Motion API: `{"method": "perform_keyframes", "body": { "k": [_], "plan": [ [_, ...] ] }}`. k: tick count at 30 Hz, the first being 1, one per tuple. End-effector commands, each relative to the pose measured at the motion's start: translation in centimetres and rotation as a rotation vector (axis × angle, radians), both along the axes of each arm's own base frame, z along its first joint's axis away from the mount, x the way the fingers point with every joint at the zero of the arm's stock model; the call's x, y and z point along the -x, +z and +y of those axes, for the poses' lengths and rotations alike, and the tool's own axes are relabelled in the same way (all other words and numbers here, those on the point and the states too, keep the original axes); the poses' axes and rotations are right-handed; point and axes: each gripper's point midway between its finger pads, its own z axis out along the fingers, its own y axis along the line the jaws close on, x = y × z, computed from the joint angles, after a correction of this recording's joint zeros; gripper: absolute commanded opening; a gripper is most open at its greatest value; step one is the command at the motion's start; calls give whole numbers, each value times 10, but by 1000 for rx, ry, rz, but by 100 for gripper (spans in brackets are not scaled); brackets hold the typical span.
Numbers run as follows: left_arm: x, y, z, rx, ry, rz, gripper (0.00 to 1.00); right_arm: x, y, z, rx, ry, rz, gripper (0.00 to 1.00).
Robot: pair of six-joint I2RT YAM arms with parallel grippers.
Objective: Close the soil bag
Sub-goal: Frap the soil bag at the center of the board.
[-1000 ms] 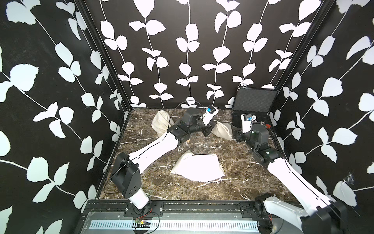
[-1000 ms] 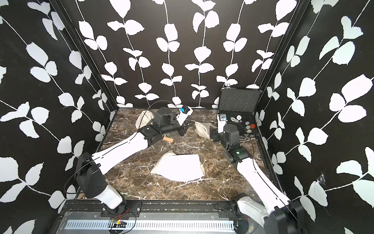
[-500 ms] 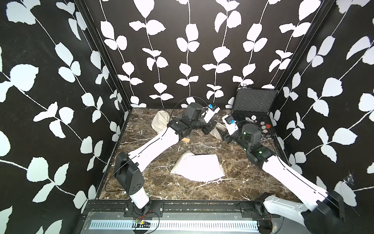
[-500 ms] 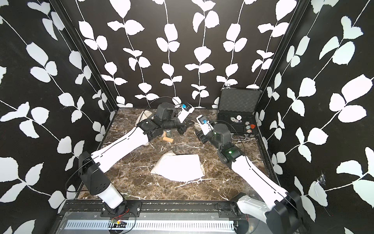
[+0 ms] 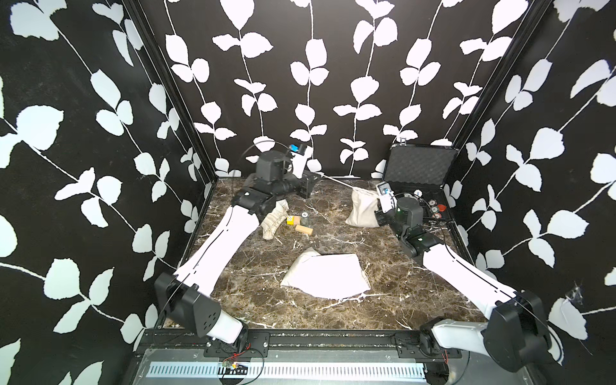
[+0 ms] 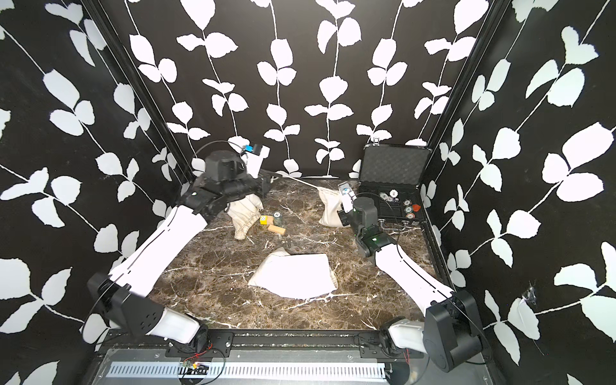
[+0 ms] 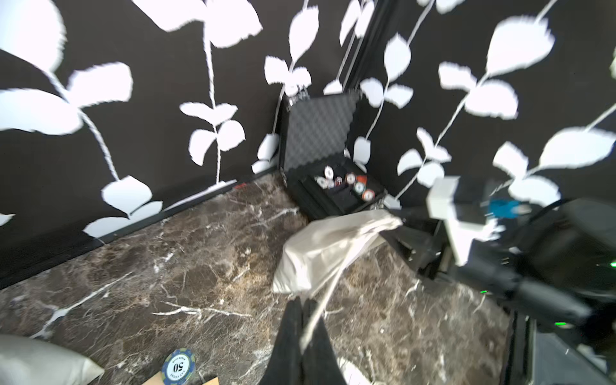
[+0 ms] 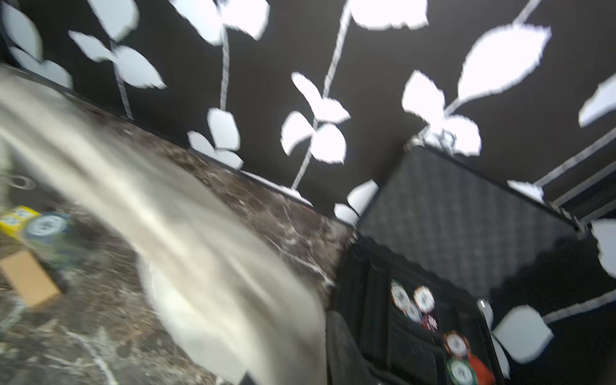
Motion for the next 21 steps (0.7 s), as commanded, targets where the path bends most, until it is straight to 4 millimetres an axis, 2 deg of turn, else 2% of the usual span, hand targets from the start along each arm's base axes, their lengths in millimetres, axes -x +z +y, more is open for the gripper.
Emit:
{"method": "perform_keyframes", "body": {
  "k": [1, 3, 7, 12, 14, 17, 21],
  "plan": [
    [14, 58, 10, 123, 7, -112, 0, 4, -3, -10, -15, -29, 43, 26],
    [14, 59, 2, 151, -35, -90, 0, 10, 19, 19, -49, 92, 2, 30],
    [11, 57, -13, 214, -106, -39, 0, 31, 66, 77, -99, 306, -101, 46],
    [11, 60, -22, 240, -148, -5, 0, 59, 116, 122, -237, 499, -186, 70],
    [11, 60, -21, 241, -146, -3, 0, 67, 129, 142, -303, 590, -184, 77],
    [12, 58, -19, 237, -140, 1, 0, 73, 137, 173, -370, 703, -162, 79],
    [15, 61, -16, 245, -130, -7, 0, 62, 148, 197, -434, 739, -175, 78]
  ]
}}
